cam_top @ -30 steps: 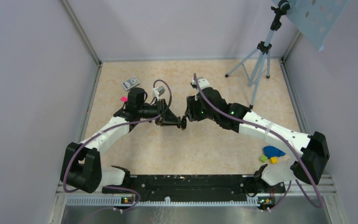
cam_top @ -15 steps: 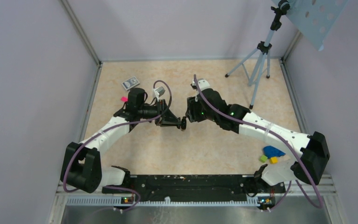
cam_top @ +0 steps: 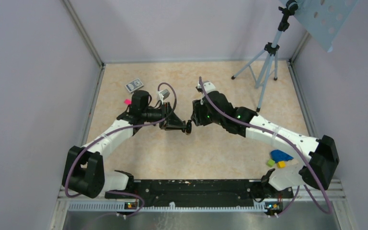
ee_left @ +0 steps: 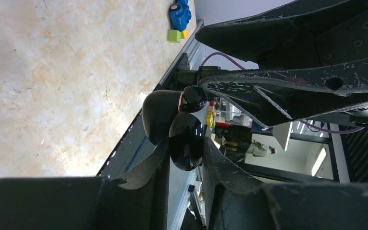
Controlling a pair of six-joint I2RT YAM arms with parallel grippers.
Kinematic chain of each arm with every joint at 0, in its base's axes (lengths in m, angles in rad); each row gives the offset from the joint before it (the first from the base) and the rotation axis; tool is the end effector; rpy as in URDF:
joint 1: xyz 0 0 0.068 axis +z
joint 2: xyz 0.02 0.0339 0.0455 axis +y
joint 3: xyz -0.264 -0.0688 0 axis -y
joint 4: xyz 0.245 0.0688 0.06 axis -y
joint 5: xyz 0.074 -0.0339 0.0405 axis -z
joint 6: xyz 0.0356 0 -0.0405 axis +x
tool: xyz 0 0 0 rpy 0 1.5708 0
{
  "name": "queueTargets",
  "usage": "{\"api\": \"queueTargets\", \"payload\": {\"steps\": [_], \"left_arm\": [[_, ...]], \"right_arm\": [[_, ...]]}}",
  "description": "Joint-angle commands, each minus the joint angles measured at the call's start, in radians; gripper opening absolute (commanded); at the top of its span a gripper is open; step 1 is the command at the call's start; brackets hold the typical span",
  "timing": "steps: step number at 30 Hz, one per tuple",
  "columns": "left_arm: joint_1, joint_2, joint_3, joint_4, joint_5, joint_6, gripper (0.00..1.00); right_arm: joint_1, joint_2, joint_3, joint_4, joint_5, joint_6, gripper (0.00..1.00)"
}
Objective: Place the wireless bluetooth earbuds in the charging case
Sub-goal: Adjust the right earbud in the right side groove of the charging case.
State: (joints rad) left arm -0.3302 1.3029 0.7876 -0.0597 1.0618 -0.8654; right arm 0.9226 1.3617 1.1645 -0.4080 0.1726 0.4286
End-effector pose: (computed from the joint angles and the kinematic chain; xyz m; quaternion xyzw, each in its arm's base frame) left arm 0.2449 -0.1168 0.2499 0.0329 0.7946 -0.5995 0.0901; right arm 0.1902 0.2410 0.3205 -0.1769 0.8654 0.2297 0.4087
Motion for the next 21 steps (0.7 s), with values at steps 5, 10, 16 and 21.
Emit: {"api": "queueTargets", "payload": {"steps": [5,10,16,21], "left_arm": [[0.0,0.0,0.032,0.074,0.014,0.006,0.0],[0.001,0.006,0.034,0.073,0.016,0.006,0.0],[0.001,0.002,0.032,0.073,0.019,0.009,0.0],[0.0,0.02,0.043,0.049,0.049,0.044,0.0]], "right_arm": [[0.026,-0.043,-0.037,-0.028,-0.071,-0.003,0.4],[0.031,-0.048,-0.039,-0.028,-0.074,-0.002,0.4],[0.034,-0.081,-0.041,-0.033,-0.055,-0.02,0.4],[0.03,-0.148,-0.037,-0.033,-0.134,-0.23,0.42]]}}
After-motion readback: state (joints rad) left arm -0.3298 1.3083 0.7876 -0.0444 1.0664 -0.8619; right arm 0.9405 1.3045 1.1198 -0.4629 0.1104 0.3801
